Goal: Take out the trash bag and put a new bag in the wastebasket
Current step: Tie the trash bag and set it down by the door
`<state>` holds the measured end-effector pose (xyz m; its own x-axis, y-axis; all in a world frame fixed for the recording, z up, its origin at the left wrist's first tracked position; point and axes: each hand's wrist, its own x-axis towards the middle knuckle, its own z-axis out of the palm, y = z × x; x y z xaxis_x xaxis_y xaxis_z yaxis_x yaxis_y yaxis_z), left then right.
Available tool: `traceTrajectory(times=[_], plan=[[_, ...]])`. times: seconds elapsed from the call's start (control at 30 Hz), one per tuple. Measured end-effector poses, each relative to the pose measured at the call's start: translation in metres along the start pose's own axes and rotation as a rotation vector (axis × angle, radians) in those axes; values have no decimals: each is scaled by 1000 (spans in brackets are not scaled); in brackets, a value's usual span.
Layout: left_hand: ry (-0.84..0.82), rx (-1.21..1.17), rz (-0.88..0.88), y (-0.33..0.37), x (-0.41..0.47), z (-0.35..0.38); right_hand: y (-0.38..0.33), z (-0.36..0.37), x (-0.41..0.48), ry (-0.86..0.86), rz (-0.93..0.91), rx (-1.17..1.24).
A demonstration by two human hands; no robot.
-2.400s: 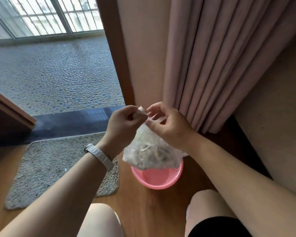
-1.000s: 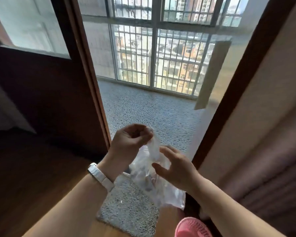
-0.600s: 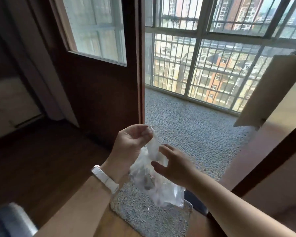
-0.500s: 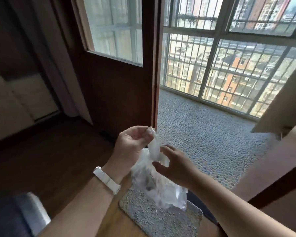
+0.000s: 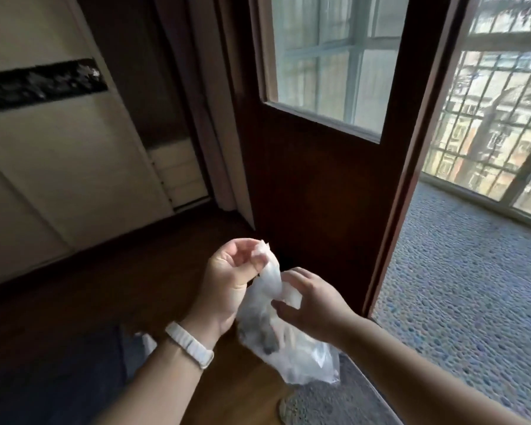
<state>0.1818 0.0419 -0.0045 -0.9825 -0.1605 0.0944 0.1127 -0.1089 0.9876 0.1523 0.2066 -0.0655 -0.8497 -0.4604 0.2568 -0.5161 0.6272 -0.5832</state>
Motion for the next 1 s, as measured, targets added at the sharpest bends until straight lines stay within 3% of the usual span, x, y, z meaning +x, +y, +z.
traceTrajectory(times=[0.23,0.5,1.0], plan=[[229,11,16,11,98,-26,22,1,133,-107,-180,34],[414,9,53,13,169,-103,6,56,249,-182,-271,84],[484,-79,84,9,351,-356,-91,209,506,-251,-288,-4]])
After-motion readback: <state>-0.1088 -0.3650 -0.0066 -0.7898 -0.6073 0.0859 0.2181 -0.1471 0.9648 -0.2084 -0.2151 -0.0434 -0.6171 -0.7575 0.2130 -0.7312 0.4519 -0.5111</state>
